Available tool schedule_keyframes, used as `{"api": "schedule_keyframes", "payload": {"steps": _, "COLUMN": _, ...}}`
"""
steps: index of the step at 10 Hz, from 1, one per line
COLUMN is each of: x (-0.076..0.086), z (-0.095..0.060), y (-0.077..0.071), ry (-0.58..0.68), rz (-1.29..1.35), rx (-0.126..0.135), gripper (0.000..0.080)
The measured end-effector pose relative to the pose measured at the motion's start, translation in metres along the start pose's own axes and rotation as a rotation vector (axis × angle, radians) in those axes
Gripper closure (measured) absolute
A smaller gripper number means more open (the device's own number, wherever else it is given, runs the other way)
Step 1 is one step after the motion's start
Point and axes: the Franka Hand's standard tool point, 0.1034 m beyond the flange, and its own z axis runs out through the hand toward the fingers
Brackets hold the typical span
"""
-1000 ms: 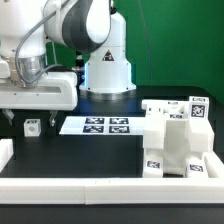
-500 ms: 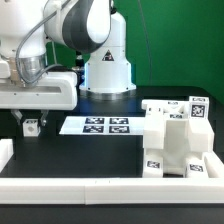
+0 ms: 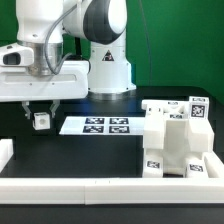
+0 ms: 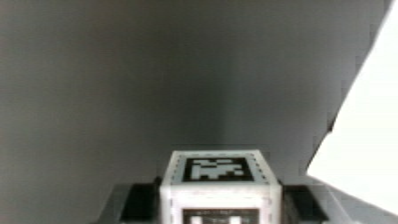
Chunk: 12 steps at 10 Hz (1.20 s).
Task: Assemble chair
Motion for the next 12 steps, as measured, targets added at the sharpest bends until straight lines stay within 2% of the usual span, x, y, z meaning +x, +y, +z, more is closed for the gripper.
{"api": "schedule_keyframes", "payload": {"steps": 2, "x": 0.006, "z": -0.002, "y": -0.003, "ry": -0.003, "rz": -0.113, "rx": -0.006, "gripper": 0.0518}}
{"api": "schedule_keyframes", "payload": {"steps": 4, "x": 0.041, "z": -0.009, "y": -0.030, "ry": 0.016, "rz": -0.267, "rx": 0.003, "gripper": 0.0518}}
{"api": "schedule_keyframes", "payload": {"steps": 5, "x": 0.059, "z": -0.013, "y": -0.039, "ry": 0.020, "rz": -0.332, "rx": 0.012, "gripper": 0.0518}}
{"api": "schedule_keyframes", "payload": {"steps": 6, "x": 0.073, "z": -0.017, "y": -0.045, "ry": 0.033, "rz": -0.435, "rx": 0.009, "gripper": 0.0518}}
{"api": "schedule_keyframes", "payload": {"steps": 10, "x": 0.066, "z": -0.014, "y": -0.041, "ry": 0.013, "rz": -0.736, "rx": -0.008, "gripper": 0.0518}}
{"api": "schedule_keyframes", "payload": {"steps": 12, "x": 0.070, "z": -0.001, "y": -0.057, "ry": -0.013, "rz": -0.987, "rx": 0.008, "gripper": 0.0518}}
